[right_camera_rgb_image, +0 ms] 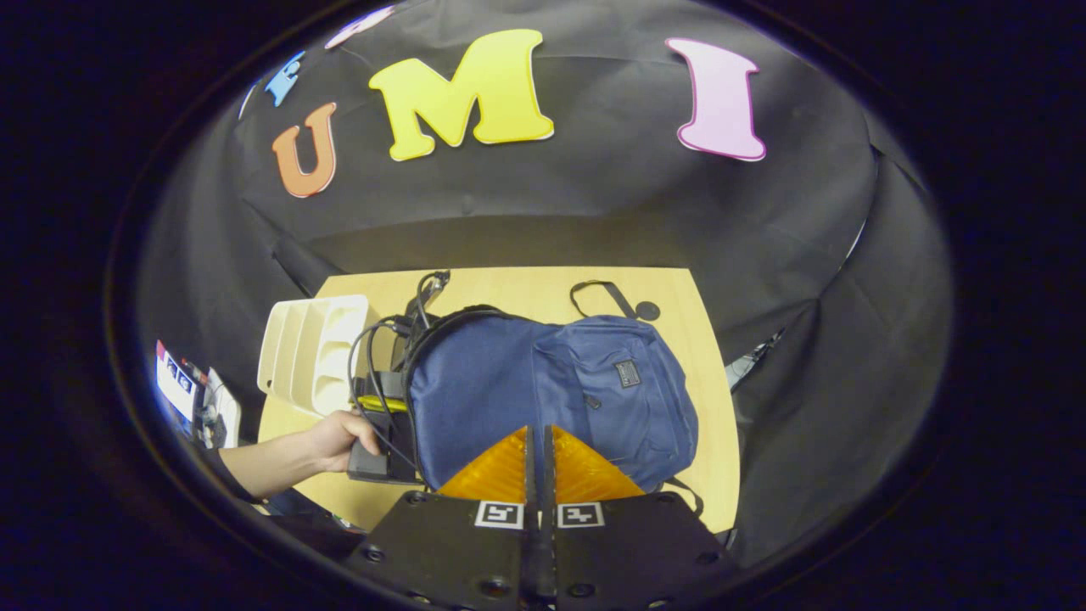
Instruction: Open the schoolbag, grab two books from the bookshelf and put them into the schoolbag.
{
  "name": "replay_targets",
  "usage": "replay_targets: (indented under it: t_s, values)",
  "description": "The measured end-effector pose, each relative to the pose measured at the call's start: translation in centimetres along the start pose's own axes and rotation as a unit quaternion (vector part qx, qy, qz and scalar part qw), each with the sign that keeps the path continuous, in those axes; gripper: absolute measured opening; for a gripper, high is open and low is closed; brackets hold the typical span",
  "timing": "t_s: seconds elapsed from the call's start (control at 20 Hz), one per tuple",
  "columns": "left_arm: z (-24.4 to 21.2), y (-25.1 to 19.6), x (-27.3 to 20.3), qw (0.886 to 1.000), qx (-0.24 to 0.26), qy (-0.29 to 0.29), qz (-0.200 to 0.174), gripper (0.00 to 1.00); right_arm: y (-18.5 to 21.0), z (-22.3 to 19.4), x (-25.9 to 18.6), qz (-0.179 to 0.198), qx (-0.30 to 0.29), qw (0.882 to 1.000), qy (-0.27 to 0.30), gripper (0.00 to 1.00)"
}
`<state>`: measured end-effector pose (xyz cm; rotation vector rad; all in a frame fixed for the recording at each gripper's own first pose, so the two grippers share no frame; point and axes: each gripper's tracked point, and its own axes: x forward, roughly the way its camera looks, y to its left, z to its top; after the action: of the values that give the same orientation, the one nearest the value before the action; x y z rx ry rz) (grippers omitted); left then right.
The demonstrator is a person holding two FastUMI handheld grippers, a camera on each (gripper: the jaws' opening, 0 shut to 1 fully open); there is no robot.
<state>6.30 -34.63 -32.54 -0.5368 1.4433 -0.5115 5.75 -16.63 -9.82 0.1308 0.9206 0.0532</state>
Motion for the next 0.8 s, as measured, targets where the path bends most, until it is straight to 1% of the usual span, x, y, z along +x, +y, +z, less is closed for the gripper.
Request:
replay_targets:
  t_s: [0.05, 0.1, 0.25, 0.35, 0.4, 0.6, 0.7, 0.8]
  values:
    - [0.5, 0.2, -0.7, 1.0, 0.014, -0.003, 0.018, 0.82, 0.0, 0.0, 0.0, -0.001, 0.001, 1.0, 0.0, 0.0]
    - [0.6, 0.1, -1.3, 0.999, 0.021, -0.006, 0.029, 0.85, -0.1, 0.0, 0.3, -0.003, 0.002, 1.0, -0.001, 0.0]
    - [0.9, 0.4, -3.6, 0.997, 0.032, -0.022, 0.062, 0.85, -0.1, 0.1, 0.3, -0.01, 0.011, 1.0, -0.002, 0.0]
    - [1.7, 0.8, -5.4, 0.994, 0.046, -0.048, 0.083, 0.85, 0.1, 0.2, 0.6, -0.011, 0.015, 1.0, -0.005, 0.01]
    - [2.1, 1.0, -6.5, 0.992, 0.056, -0.063, 0.094, 0.85, 0.3, 0.3, 0.5, -0.01, 0.016, 1.0, -0.007, 0.05]
    - [3.3, 0.9, -10.8, 0.98, 0.092, -0.123, 0.128, 0.85, 1.3, 0.5, 0.7, -0.008, 0.022, 1.0, -0.013, 0.59]
    - [3.9, 1.2, -12.9, 0.97, 0.11, -0.157, 0.147, 0.85, 1.6, 0.8, 0.7, -0.017, 0.021, 0.999, -0.022, 0.87]
    - [4.2, 0.8, -15.2, 0.962, 0.12, -0.192, 0.152, 0.85, 1.8, 1.3, 0.4, -0.026, 0.019, 0.999, -0.038, 0.96]
